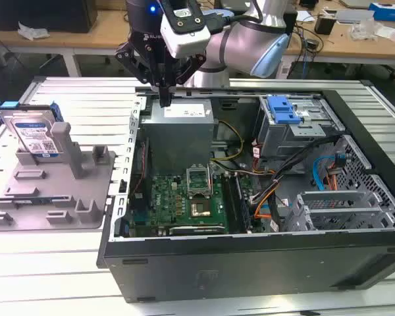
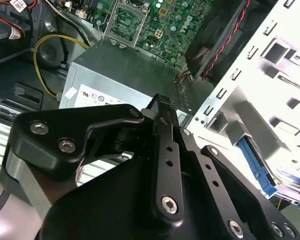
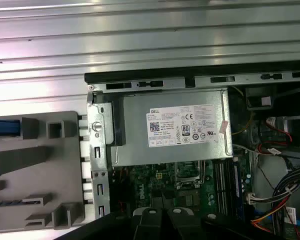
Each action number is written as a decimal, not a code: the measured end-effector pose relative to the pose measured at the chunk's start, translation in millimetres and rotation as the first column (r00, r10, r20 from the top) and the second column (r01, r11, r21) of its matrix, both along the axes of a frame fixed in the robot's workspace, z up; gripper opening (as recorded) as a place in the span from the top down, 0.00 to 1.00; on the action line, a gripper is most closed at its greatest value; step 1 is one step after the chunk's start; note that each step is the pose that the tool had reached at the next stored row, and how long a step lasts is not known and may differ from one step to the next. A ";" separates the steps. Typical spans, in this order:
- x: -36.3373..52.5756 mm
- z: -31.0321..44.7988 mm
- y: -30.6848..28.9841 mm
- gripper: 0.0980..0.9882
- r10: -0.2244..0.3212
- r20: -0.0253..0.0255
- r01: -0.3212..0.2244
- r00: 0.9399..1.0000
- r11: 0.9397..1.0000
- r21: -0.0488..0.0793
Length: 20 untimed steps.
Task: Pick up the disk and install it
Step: 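Reach for the disk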
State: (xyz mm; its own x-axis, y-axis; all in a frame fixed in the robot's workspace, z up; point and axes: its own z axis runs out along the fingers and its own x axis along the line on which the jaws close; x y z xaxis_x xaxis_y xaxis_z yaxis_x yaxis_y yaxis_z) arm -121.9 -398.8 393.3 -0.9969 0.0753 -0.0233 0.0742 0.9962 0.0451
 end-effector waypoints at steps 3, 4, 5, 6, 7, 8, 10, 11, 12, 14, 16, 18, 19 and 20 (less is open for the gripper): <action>0.0 0.0 0.0 0.99 0.000 0.000 0.000 1.000 1.000 0.000; 0.0 0.0 0.0 0.99 0.000 0.000 0.000 1.000 1.000 0.000; 0.0 0.0 0.0 0.99 0.000 0.000 0.000 1.000 1.000 0.000; 0.0 0.0 0.0 0.99 0.000 0.000 0.000 1.000 1.000 0.000; 0.0 0.0 0.0 0.99 0.000 0.000 0.000 1.000 1.000 0.000; 0.0 0.0 0.0 0.99 0.000 0.000 0.000 1.000 1.000 0.000; -0.7 0.0 0.1 0.99 0.000 0.000 0.000 1.000 1.000 0.000; -0.7 0.0 0.1 0.99 0.000 0.000 0.000 1.000 1.000 0.000; -0.8 0.0 0.1 0.99 0.000 0.000 0.000 1.000 1.000 0.000; -1.1 0.1 0.1 0.99 0.000 -0.003 0.000 1.000 1.000 0.000; -15.9 -0.1 3.9 0.99 0.000 -0.005 0.000 1.000 1.000 0.000; -27.2 -0.1 7.6 0.99 0.000 -0.006 0.000 1.000 1.000 0.000; -34.7 -0.3 10.3 0.99 0.000 -0.007 0.000 1.000 1.000 0.000; -40.1 -0.5 12.3 0.99 0.000 -0.007 0.000 1.000 1.000 0.000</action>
State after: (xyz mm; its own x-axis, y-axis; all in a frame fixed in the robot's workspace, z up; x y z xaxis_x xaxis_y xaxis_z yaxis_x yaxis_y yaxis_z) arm -162.0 -386.6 392.8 -0.9970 0.0752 -0.0160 0.0744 0.9962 0.0446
